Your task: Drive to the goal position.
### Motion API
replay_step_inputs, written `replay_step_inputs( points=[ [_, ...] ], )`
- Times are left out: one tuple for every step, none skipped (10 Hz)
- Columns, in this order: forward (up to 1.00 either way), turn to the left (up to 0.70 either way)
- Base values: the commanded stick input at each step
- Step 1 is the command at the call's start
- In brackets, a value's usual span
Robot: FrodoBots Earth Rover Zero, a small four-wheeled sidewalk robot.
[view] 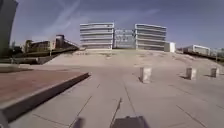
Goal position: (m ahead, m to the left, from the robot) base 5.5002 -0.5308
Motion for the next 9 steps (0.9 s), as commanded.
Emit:
replay_step_inputs(
  points=[
    [0.70,0.00],
    [0.70,0.00],
    [0.70,0.00],
    [0.70,0.00],
    [0.70,0.00],
    [0.70,0.00],
    [0.70,0.00],
    [0.70,0.00],
    [0.70,0.00]
  ],
)
